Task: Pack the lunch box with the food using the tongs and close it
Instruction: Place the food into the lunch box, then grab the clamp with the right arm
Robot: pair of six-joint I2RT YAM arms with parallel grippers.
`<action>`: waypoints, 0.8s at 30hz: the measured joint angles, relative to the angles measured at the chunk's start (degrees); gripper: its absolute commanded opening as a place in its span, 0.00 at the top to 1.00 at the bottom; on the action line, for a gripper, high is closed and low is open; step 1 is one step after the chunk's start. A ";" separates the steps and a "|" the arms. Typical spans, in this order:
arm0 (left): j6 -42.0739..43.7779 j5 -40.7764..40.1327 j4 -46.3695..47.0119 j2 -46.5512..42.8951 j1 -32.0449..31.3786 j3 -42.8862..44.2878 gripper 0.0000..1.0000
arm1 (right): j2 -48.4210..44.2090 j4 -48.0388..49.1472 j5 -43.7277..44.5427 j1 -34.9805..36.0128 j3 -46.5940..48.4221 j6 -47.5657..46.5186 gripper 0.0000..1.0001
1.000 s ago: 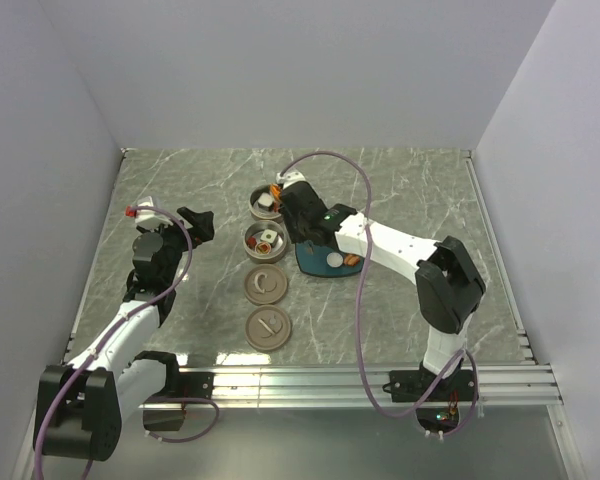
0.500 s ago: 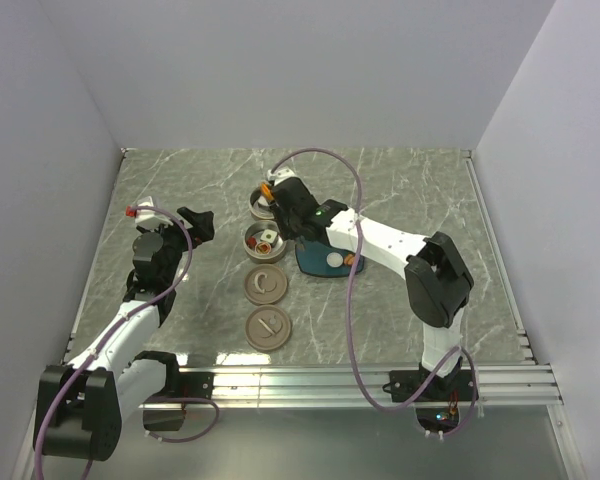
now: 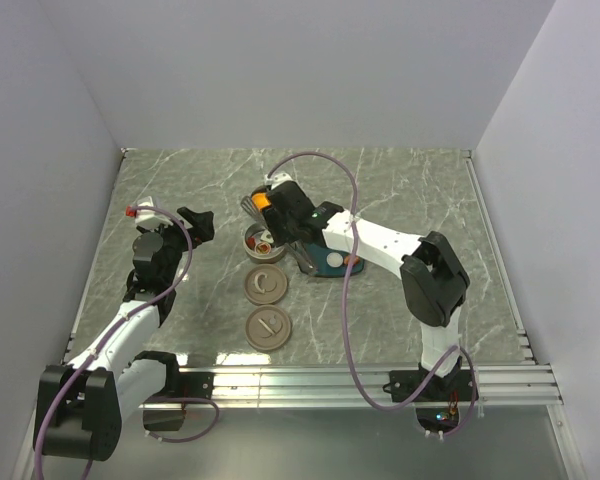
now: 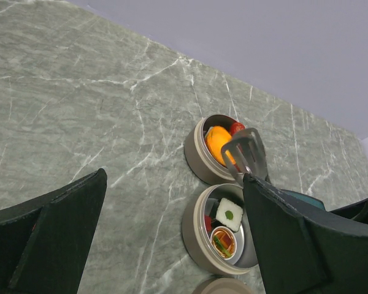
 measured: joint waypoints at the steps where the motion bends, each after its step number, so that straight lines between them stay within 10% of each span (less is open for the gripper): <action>1: 0.00 0.00 0.02 0.00 0.00 0.00 0.01 | -0.15 0.00 0.02 0.13 0.00 0.00 0.36; 12: 0.00 0.00 0.02 0.00 0.00 0.00 0.01 | -4.79 2.27 1.57 0.66 -2.38 0.00 0.29; 24: -0.02 0.00 0.00 -0.76 0.00 0.00 0.01 | -17.46 15.98 -5.14 -2.49 -25.88 -4.46 0.06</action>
